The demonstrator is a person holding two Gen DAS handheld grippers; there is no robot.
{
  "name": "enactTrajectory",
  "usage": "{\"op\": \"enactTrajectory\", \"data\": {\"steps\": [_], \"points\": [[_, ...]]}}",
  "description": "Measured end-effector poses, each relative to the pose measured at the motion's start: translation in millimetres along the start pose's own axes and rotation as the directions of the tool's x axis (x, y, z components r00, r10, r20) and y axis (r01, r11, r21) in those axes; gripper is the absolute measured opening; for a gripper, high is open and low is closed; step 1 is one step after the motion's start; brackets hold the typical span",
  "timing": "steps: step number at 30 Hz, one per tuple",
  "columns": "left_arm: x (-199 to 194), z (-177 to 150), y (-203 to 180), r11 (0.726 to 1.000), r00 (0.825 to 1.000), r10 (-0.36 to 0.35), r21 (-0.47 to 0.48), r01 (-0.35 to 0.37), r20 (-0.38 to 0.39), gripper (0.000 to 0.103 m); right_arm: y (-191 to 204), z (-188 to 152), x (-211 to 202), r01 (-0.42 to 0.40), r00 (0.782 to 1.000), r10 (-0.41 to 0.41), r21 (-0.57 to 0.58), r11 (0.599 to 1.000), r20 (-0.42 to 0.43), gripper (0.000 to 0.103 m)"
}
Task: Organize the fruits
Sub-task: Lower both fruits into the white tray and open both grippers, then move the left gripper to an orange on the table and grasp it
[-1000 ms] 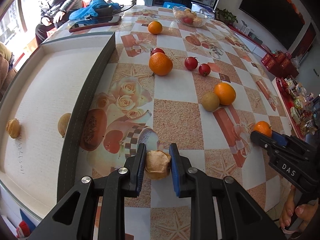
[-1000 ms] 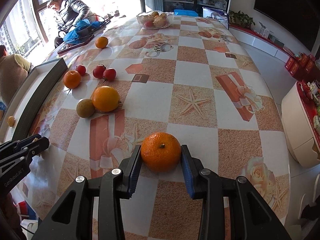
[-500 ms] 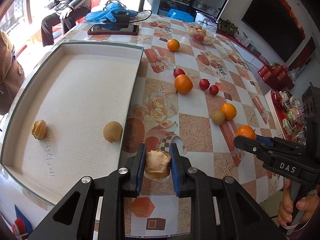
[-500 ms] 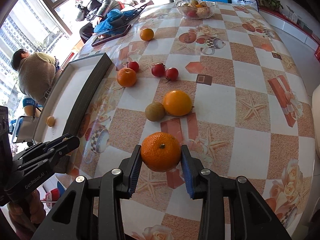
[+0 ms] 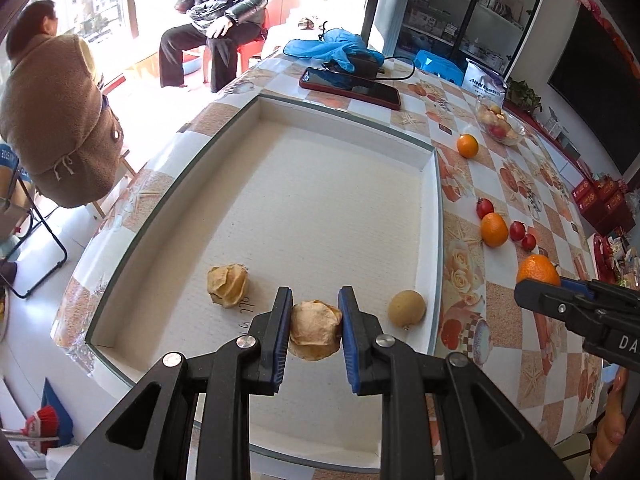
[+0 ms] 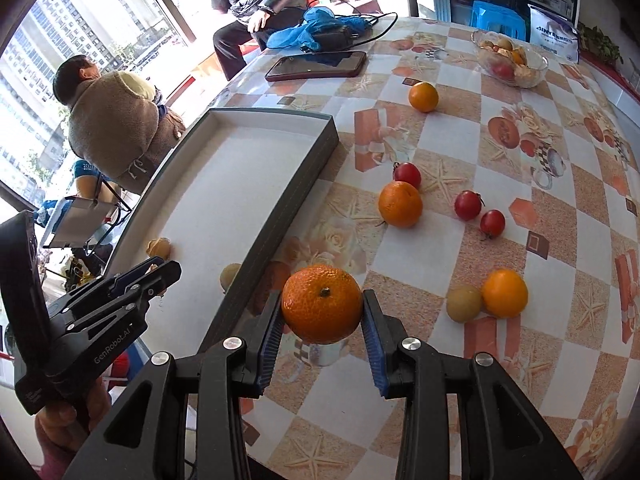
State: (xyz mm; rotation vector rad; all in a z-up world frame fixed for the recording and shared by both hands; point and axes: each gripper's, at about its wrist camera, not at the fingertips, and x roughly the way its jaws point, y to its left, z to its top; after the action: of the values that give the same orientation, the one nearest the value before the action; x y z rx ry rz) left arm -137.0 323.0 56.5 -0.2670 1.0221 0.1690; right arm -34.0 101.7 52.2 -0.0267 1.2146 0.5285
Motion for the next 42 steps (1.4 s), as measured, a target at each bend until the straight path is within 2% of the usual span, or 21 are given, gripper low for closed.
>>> {"op": "enactTrajectory", "data": {"steps": [9,13,18,19,20,21,22,23,24,26,28,32,36,39,42], "points": [[8.0,14.8,19.6,0.998,0.999,0.049,-0.028,-0.048,0.008,0.026,47.4,36.5,29.7,-0.076,0.997,0.074,-0.045,0.996,-0.032,0.039],[21.0,13.9,18.8,0.998,0.998,0.053,-0.021,-0.053,-0.017,0.026,63.8,40.2,47.1,-0.086,0.995,0.082,-0.067,0.994,-0.058,0.039],[21.3,15.2,13.9,0.997,0.997,0.080,0.023,-0.080,0.010,0.026,72.7,41.0,63.8,-0.085,0.994,0.079,-0.082,0.993,-0.079,0.039],[22.2,15.1,13.4,0.996,0.997,0.081,0.028,-0.081,0.012,0.033,73.8,41.5,65.7,-0.088,0.993,0.081,-0.086,0.992,-0.082,0.039],[23.1,14.9,13.7,0.996,0.997,0.081,0.030,-0.082,0.013,0.048,74.6,41.9,66.9,-0.093,0.993,0.086,-0.090,0.992,-0.082,0.039],[23.4,14.8,14.0,0.996,0.996,0.084,0.028,-0.085,0.018,0.058,75.0,42.4,67.5,-0.094,0.993,0.086,-0.092,0.991,-0.080,0.042],[23.0,14.7,14.5,0.995,0.995,0.091,0.024,-0.092,0.028,0.074,75.7,42.8,67.2,-0.087,0.994,0.079,-0.097,0.991,-0.076,0.045],[21.9,14.4,15.1,0.995,0.994,0.097,0.020,-0.098,0.041,0.079,76.8,42.9,66.1,-0.077,0.995,0.069,-0.107,0.991,-0.068,0.051],[20.8,14.2,15.7,0.995,0.994,0.099,0.018,-0.100,0.050,0.079,77.7,43.4,64.1,-0.067,0.997,0.060,-0.118,0.991,-0.057,0.062],[20.2,14.6,16.9,0.995,0.994,0.101,0.016,-0.102,0.047,0.079,78.7,43.1,57.6,-0.053,0.998,0.050,-0.134,0.990,-0.023,0.077],[18.4,14.1,17.2,0.993,0.992,0.114,0.010,-0.115,0.048,0.080,77.7,42.5,49.7,-0.044,0.999,0.046,-0.137,0.990,0.011,0.081],[13.1,13.5,15.4,0.991,0.989,0.134,0.003,-0.134,0.056,0.080,65.4,38.0,35.2,-0.031,0.998,0.038,-0.116,0.993,0.054,0.081],[5.2,13.3,0.2,0.992,0.990,0.121,0.024,-0.124,0.076,0.080,31.0,26.4,17.2,0.044,0.993,-0.038,-0.052,0.998,0.112,0.081],[0.7,10.5,-29.6,0.992,0.994,0.073,0.094,-0.081,0.085,0.080,-7.6,13.2,3.0,0.105,0.983,-0.108,0.029,0.994,0.149,0.081],[-1.6,3.9,-70.5,0.980,0.996,0.006,0.199,-0.024,0.092,0.080,-55.3,-7.5,-7.8,0.174,0.968,-0.194,0.130,0.976,0.160,0.081]]}}
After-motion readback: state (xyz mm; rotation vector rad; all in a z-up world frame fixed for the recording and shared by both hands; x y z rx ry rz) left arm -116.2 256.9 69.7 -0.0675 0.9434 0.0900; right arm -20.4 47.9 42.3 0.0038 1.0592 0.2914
